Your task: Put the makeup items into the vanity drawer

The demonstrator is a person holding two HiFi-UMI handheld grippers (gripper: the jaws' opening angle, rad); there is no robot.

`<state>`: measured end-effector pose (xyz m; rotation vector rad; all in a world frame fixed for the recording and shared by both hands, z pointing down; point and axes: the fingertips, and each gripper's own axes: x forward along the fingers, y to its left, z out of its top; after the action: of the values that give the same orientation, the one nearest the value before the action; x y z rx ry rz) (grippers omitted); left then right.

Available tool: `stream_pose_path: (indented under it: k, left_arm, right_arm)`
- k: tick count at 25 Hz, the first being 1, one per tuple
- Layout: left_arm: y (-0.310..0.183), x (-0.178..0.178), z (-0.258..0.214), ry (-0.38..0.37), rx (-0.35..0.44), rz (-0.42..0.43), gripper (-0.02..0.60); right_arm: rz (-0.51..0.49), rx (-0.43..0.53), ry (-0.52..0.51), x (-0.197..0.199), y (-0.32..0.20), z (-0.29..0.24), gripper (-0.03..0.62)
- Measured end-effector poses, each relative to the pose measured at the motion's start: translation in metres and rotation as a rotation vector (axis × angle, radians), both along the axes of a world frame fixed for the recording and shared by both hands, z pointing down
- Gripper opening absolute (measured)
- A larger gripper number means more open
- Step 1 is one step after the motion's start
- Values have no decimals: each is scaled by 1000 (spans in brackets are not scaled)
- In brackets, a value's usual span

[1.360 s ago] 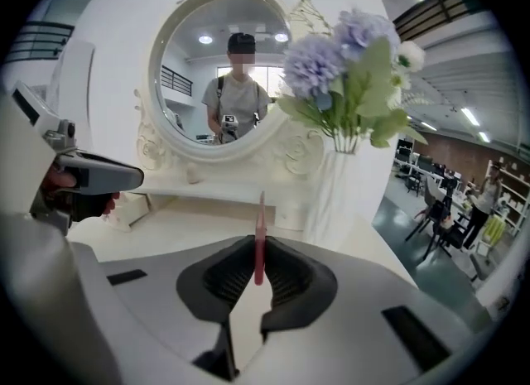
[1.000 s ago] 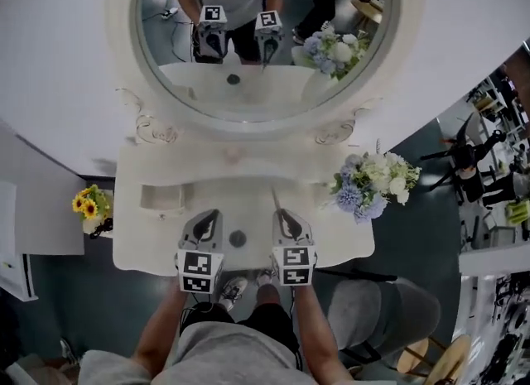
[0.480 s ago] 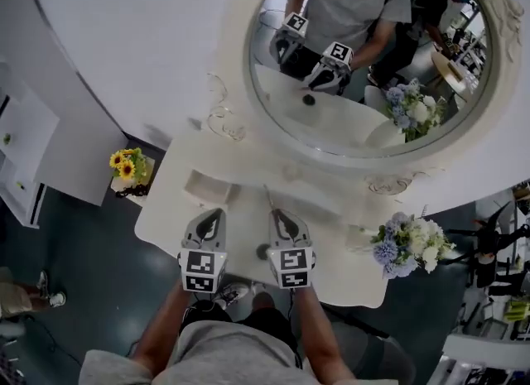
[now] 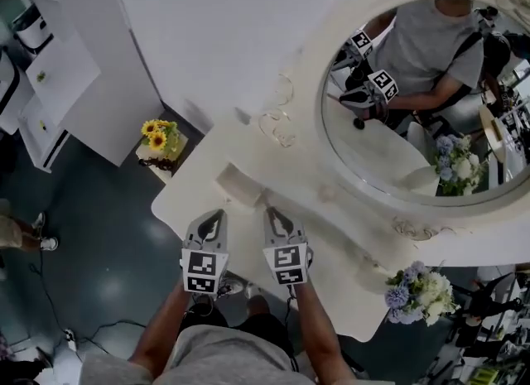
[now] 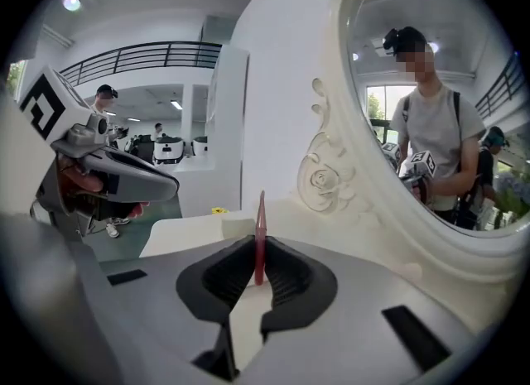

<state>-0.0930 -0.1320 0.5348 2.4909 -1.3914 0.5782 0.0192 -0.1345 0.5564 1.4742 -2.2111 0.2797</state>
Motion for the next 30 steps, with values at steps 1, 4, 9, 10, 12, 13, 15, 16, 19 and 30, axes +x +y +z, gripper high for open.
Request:
stream_pose_path:
  k: [1,4,9,10,12,13,15,16,19,30]
  left_arm:
    - [-1,-5,3,-2,-3,-17,0]
    - [-3,-19,12,-9,-9,-58,0]
    - [-6,-40,26,-15,-26,-124,0]
    - [-7,-44,29,-16,-30,-136,0]
    - [-7,-51,35,-14,-40,-159,0]
    - [-7,-54,38,-14,-46,-169,0]
    - [-8,-60,45,-13,-59,-189,0]
    - [-8,-62,49,-13,-65,-197,0]
    - [-10,-63,56,-12,-75,-212,0]
    - [-12,-62,62,-18,-92,-212,0]
  right_arm:
    - [-21,-4,0,-6,-4,4,49]
    - [-66,-16,4,-19,-18,15,49]
    - [-120,-44,15,-33,-39,35,49]
    - [-130,-51,19,-35,-43,40,49]
    - [-148,-60,35,-40,-49,48,49]
    - [-158,-64,45,-42,-52,52,49]
    - [-175,-73,61,-47,-58,61,51]
    - [-182,-77,66,-49,-60,64,51]
    - [-197,-90,78,-53,-66,73,51]
    - [-182,-129,-3,-56,-72,81,123]
